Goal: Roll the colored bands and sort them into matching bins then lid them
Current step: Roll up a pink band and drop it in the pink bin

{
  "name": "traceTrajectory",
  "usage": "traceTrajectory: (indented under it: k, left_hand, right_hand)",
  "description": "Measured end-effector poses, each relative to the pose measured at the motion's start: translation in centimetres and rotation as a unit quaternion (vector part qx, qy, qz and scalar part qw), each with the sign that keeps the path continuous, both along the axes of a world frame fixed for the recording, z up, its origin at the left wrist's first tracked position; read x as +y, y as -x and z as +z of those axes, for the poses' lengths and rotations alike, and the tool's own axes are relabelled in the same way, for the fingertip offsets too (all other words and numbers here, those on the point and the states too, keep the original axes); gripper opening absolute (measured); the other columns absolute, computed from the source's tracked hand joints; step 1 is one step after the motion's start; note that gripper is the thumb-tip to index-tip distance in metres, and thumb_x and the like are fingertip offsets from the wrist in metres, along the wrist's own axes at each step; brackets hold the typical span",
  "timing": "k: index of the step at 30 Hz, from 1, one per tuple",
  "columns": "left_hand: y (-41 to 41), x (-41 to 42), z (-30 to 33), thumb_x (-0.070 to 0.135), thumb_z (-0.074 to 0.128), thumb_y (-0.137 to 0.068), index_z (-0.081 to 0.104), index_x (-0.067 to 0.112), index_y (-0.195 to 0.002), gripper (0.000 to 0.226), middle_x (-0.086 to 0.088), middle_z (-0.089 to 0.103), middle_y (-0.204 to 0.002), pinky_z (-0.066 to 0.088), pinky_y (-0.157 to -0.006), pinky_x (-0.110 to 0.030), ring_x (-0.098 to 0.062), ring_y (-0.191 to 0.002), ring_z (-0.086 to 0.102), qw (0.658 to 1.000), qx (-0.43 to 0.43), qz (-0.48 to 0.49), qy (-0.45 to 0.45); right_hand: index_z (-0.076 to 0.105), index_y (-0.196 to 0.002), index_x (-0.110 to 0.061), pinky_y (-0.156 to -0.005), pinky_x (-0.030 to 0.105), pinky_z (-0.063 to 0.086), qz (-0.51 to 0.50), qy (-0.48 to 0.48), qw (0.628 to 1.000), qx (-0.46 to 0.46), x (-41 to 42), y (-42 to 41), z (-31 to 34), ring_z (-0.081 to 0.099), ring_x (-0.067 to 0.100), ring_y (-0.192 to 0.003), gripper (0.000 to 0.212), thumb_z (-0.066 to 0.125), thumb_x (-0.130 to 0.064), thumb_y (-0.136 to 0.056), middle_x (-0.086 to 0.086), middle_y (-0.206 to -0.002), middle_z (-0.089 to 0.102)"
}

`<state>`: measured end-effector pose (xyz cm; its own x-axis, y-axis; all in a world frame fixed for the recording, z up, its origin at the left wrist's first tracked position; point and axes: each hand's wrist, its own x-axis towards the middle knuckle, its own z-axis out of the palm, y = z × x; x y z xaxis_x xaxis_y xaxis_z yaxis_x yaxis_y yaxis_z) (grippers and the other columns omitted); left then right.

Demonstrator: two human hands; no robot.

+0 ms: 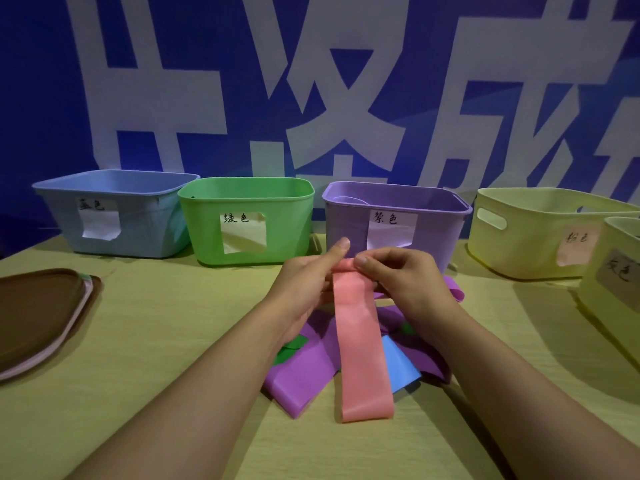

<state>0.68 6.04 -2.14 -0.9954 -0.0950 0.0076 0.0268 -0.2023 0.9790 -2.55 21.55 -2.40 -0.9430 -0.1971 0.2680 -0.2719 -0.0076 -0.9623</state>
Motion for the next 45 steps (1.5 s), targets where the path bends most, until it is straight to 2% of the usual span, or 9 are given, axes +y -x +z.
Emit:
traceTrajectory:
  k: [6,11,17,20,23,26,31,41,45]
  left_hand:
    - [0.23,-0.37,-0.8,0.036,0.077,-0.089,0.079,0.001,-0.098,0.036,-0.023,0.077,-0.096,0.056,-0.075,-0.036,-0.028,-0.082,0.072,0.999,0.005,0.017,0.035]
    - [0.38,-0.56,-0.81,0.025,0.08,-0.086,0.078,0.006,-0.092,0.021,-0.018,0.077,-0.089,0.055,-0.059,-0.027,-0.021,-0.069,0.072,0.999,0.01,0.024,0.032]
    - [0.53,-0.63,-0.76,0.008,0.079,-0.086,0.077,0.007,-0.091,0.006,-0.017,0.078,-0.091,0.058,-0.063,-0.026,-0.023,-0.076,0.075,0.999,0.025,0.027,0.007]
    - [0.43,-0.56,-0.68,0.001,0.075,-0.088,0.076,0.002,-0.096,0.009,-0.019,0.078,-0.096,0.061,-0.07,-0.025,-0.025,-0.084,0.077,0.999,0.038,0.014,-0.003]
    - [0.51,-0.5,-0.64,-0.002,0.075,-0.086,0.076,0.002,-0.096,0.011,-0.023,0.076,-0.104,0.062,-0.084,-0.03,-0.028,-0.092,0.075,0.998,0.053,0.007,-0.013]
    - [0.56,-0.45,-0.7,-0.003,0.075,-0.086,0.076,0.004,-0.095,0.012,-0.02,0.077,-0.1,0.062,-0.087,-0.033,-0.028,-0.091,0.075,0.998,0.059,0.005,-0.011]
    - [0.66,-0.54,-0.88,-0.003,0.078,-0.083,0.077,0.006,-0.097,0.017,-0.016,0.076,-0.098,0.06,-0.088,-0.034,-0.026,-0.091,0.074,0.998,0.062,0.009,0.002]
    - [0.48,-0.58,-0.52,-0.011,0.071,-0.084,0.073,0.003,-0.099,0.021,-0.016,0.077,-0.095,0.062,-0.076,-0.027,-0.022,-0.082,0.075,0.998,0.043,-0.014,-0.035]
    - [0.52,-0.5,-0.05,-0.003,0.064,-0.092,0.069,0.002,-0.101,0.012,-0.011,0.074,-0.086,0.059,-0.067,-0.022,-0.017,-0.075,0.072,0.996,0.027,-0.011,-0.082]
  right_hand:
    - [0.078,-0.101,-0.005,-0.083,0.03,0.062,0.004,-0.01,1.0,0.021,0.18,0.18,-0.18,0.075,0.019,-0.084,0.013,0.076,-0.006,-0.088,0.01,-0.09,0.079]
    - [0.078,-0.104,-0.005,-0.079,0.023,0.06,0.003,-0.023,0.999,0.029,0.11,0.15,-0.18,0.074,0.014,-0.084,0.015,0.074,-0.002,-0.09,0.012,-0.093,0.079]
    - [0.075,-0.108,-0.01,-0.088,0.028,0.06,0.016,-0.017,1.0,0.004,-0.18,0.08,-0.1,0.073,0.016,-0.093,0.017,0.07,-0.001,-0.093,0.012,-0.102,0.078]
    - [0.075,-0.105,-0.014,-0.095,0.038,0.059,0.015,0.015,0.999,-0.035,-0.29,0.3,-0.27,0.074,0.025,-0.102,0.012,0.069,-0.019,-0.097,0.009,-0.102,0.078]
    - [0.077,-0.093,-0.013,-0.082,0.035,0.06,-0.022,-0.056,0.998,-0.031,-0.14,0.28,-0.4,0.074,0.018,-0.082,0.035,0.068,-0.046,-0.095,0.004,-0.085,0.079]
    - [0.074,-0.08,-0.001,-0.071,0.036,0.057,-0.058,-0.118,0.991,0.0,0.03,0.19,-0.44,0.06,0.011,-0.059,0.056,0.068,-0.055,-0.091,0.006,-0.065,0.069]
    - [0.076,-0.076,-0.006,-0.077,0.05,0.061,-0.052,-0.109,0.992,0.022,-0.01,0.39,-0.48,0.068,0.023,-0.067,0.042,0.072,-0.045,-0.092,0.013,-0.073,0.075]
    - [0.074,-0.096,0.002,-0.064,0.029,0.056,-0.001,0.01,1.0,-0.024,-0.21,0.62,-0.79,0.069,0.017,-0.069,0.02,0.075,-0.018,-0.091,0.015,-0.08,0.074]
    - [0.076,-0.1,-0.004,-0.078,0.039,0.057,0.011,0.034,0.999,-0.025,-0.35,0.73,-0.97,0.069,0.02,-0.078,0.015,0.078,-0.014,-0.088,0.018,-0.092,0.077]
